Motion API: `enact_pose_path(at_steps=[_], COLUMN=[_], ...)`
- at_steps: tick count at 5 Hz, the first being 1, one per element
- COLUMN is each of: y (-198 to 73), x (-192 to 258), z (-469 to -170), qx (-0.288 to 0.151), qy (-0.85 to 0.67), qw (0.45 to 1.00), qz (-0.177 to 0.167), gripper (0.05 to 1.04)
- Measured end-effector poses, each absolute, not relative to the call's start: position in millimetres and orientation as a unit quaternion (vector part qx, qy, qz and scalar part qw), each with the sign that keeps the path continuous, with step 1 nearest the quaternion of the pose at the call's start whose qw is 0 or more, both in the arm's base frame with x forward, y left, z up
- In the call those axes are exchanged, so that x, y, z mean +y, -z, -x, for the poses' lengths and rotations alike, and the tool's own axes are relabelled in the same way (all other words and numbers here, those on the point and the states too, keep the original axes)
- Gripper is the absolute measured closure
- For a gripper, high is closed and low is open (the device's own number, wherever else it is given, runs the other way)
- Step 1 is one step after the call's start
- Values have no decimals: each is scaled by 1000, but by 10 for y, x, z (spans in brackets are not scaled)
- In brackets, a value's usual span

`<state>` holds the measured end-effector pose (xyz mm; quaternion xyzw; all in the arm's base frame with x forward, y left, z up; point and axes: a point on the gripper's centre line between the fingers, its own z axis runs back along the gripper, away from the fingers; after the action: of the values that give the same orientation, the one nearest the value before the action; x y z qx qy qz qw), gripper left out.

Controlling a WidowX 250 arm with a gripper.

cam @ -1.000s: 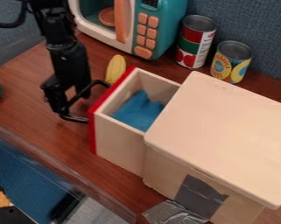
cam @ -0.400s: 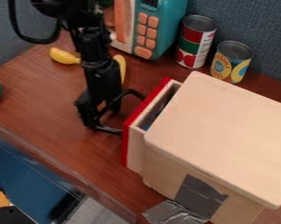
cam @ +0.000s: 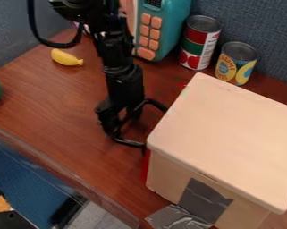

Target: Close the drawer

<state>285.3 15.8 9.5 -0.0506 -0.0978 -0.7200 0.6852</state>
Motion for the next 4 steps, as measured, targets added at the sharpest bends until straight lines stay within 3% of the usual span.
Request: enact_pose_path(at_steps=[4], y=[-105], x=[-47], z=[-2980], qx=[-111], qy=[724], qw=[677], qz=[68], gripper=[83])
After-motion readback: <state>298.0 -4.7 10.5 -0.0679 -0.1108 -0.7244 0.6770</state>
